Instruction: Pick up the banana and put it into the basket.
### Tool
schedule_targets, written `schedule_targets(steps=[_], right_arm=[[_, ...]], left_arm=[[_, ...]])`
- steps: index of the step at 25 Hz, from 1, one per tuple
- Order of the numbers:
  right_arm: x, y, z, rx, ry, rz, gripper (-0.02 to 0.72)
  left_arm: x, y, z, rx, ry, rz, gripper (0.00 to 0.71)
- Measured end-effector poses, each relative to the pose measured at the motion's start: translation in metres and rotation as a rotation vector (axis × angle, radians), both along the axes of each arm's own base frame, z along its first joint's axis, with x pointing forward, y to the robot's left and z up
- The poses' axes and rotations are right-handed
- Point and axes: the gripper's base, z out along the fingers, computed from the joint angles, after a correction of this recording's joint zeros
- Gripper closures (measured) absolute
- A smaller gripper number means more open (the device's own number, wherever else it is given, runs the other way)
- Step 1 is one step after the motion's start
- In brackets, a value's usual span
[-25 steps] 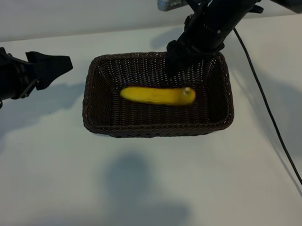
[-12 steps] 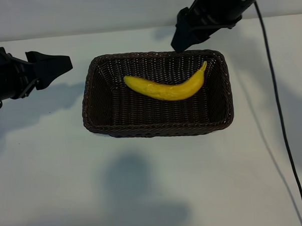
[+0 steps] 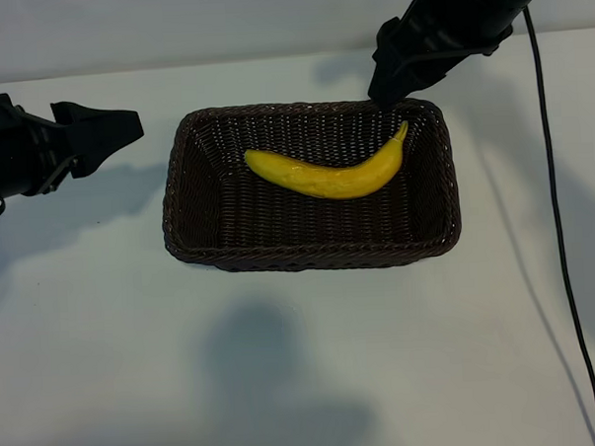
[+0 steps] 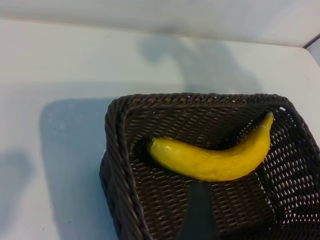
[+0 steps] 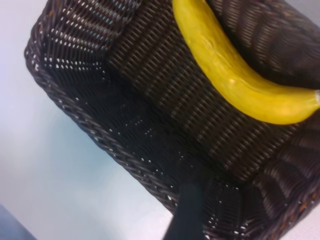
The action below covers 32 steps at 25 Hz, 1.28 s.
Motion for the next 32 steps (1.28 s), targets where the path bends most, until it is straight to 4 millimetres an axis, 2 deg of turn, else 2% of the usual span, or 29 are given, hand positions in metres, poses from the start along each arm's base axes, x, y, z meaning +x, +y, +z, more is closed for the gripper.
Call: schedule_targets(steps=[32], right_arm=[[-0.0014, -0.0057, 0.0042, -0.037, -0.014, -0.046, 0.096]], left_arm=[[-0.0016, -0.0038, 0.0042, -0.036, -0.028, -0.04, 0.1]])
